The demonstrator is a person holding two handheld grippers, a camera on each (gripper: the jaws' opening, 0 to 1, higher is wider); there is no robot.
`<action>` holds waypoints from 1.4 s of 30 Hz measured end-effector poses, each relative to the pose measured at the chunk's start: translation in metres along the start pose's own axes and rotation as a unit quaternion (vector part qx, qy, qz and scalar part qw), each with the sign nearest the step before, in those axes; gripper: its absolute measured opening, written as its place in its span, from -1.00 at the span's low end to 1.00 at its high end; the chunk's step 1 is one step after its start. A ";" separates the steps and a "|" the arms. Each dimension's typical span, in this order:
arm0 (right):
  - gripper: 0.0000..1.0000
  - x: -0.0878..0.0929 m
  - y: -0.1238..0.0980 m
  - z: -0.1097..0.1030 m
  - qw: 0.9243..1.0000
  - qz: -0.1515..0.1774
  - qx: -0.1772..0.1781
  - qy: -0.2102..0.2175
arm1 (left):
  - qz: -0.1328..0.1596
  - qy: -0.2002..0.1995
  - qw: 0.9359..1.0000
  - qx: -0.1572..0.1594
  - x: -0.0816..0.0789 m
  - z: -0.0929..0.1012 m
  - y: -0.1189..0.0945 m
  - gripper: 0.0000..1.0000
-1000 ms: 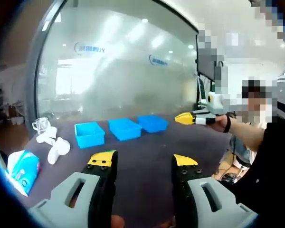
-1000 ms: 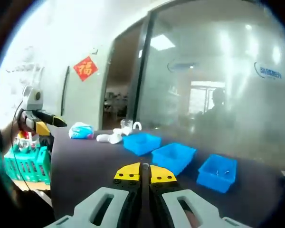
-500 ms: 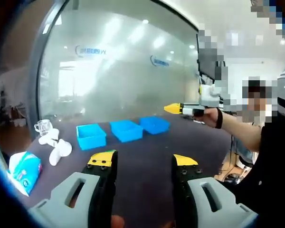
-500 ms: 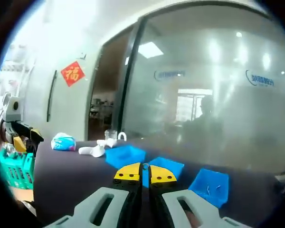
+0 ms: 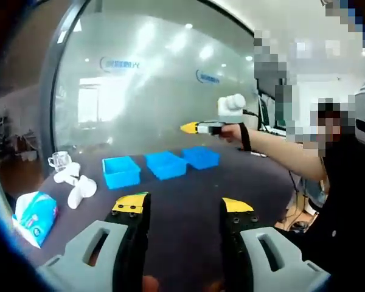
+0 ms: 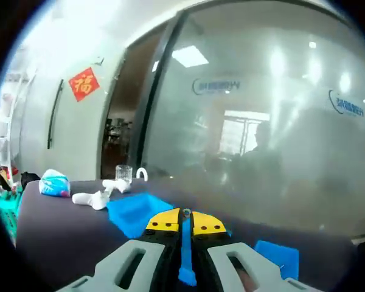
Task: Sort the screws, nuts, and washers into the corresponding bins
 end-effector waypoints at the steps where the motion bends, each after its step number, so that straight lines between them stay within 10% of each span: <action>1: -0.95 0.000 0.006 0.002 1.000 -0.004 0.002 -0.002 | 0.001 0.000 1.000 -0.001 0.000 0.000 0.000 -0.12; 16: -0.95 0.026 0.052 0.023 0.998 -0.056 0.032 0.024 | 0.006 -0.008 1.000 -0.026 -0.002 -0.008 -0.006 -0.12; 23: -0.63 0.028 0.054 0.023 0.998 -0.060 0.024 0.023 | 0.007 -0.008 1.000 -0.026 -0.003 -0.008 -0.006 -0.12; 32: -0.60 0.027 0.023 0.018 0.998 -0.061 0.002 0.028 | 0.013 -0.006 1.000 -0.022 -0.007 -0.008 -0.005 -0.12; 42: -0.57 0.018 -0.060 0.005 0.998 -0.026 -0.048 0.022 | 0.022 -0.008 1.000 -0.005 -0.010 -0.004 0.003 -0.12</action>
Point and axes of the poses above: the point that each gripper's makers call its tool centre point, and the gripper's own axes: y roughly forward along the fingers, z roughly to its right, x roughly out of its underside, the point moved 8 cm from there along -y, roughly backward along the fingers, and after that the axes turned 13 degrees about y, right-handed, at the moved point
